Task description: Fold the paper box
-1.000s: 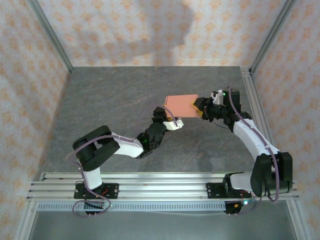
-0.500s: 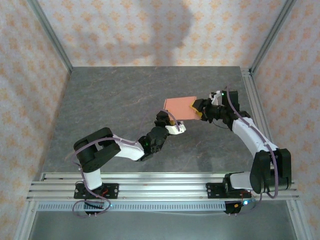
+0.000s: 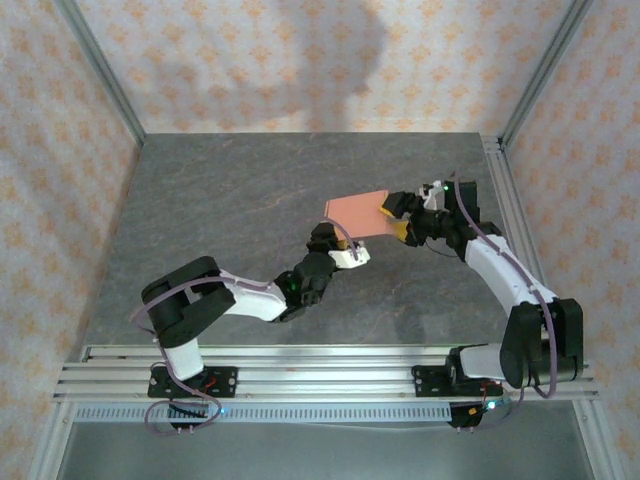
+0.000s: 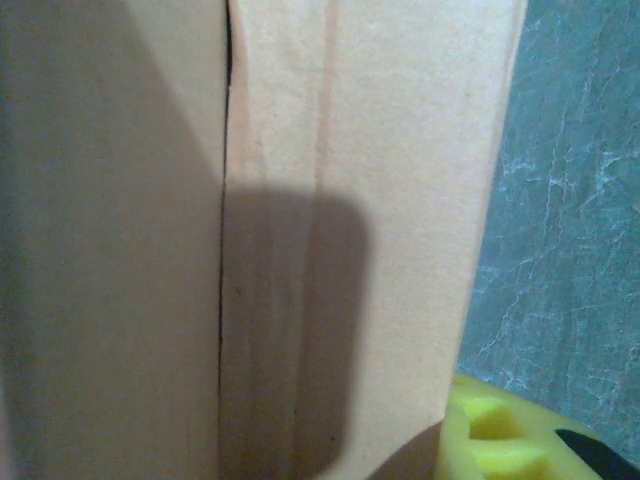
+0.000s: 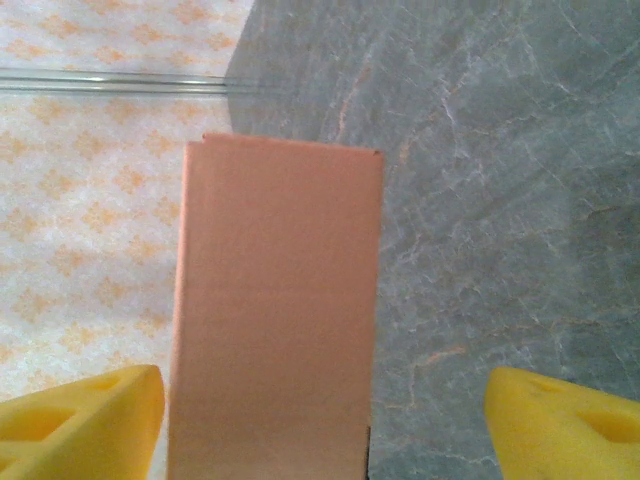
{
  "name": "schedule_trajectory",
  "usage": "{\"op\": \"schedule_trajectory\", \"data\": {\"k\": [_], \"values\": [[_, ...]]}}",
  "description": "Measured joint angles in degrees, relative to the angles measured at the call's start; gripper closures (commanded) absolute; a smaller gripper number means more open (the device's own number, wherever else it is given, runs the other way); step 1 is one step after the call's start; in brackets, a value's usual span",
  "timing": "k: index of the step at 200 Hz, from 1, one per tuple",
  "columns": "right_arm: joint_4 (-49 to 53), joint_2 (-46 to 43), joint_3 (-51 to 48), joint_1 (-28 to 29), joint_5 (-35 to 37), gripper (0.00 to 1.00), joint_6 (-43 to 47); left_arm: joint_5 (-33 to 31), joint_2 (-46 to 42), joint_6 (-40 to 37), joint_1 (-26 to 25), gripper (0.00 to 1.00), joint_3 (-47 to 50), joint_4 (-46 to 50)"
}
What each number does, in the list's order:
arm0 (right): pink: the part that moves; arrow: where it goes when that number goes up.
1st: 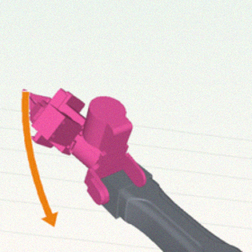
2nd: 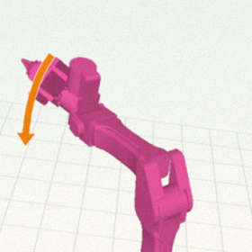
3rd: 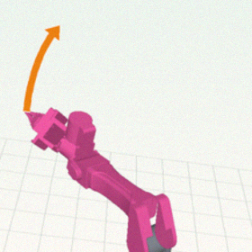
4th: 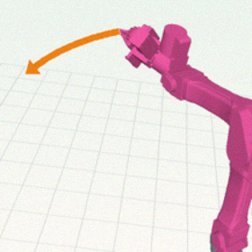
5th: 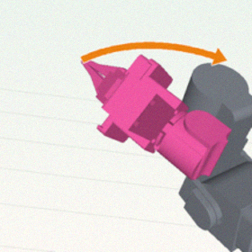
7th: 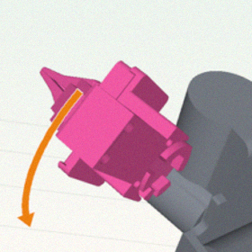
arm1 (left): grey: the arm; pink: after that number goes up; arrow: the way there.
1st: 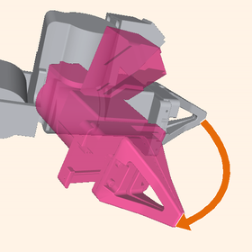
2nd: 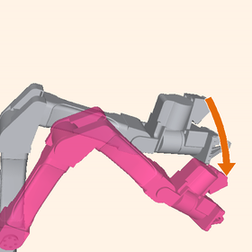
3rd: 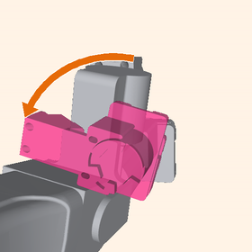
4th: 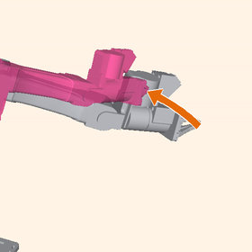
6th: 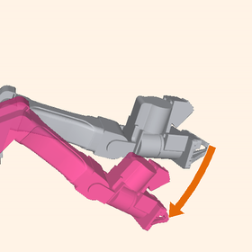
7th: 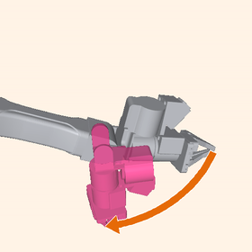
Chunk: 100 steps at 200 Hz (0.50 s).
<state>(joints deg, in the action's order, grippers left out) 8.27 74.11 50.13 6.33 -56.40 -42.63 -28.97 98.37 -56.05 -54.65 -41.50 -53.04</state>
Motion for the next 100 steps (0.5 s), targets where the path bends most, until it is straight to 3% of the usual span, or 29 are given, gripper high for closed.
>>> {"op": "schedule_trajectory", "data": {"k": [27,100], "values": [[-0.8,-1.4,0.0,0.0,1.4,0.09,0.3,0.2,-4.0,4.7,0.0,0.72,0.0,5.5],[5.2,-1.7,2.8,0.0,9.6,0.05,6.0,1.8,-5.6,14.3,0.1,0.72,0.6,18.2]]}}
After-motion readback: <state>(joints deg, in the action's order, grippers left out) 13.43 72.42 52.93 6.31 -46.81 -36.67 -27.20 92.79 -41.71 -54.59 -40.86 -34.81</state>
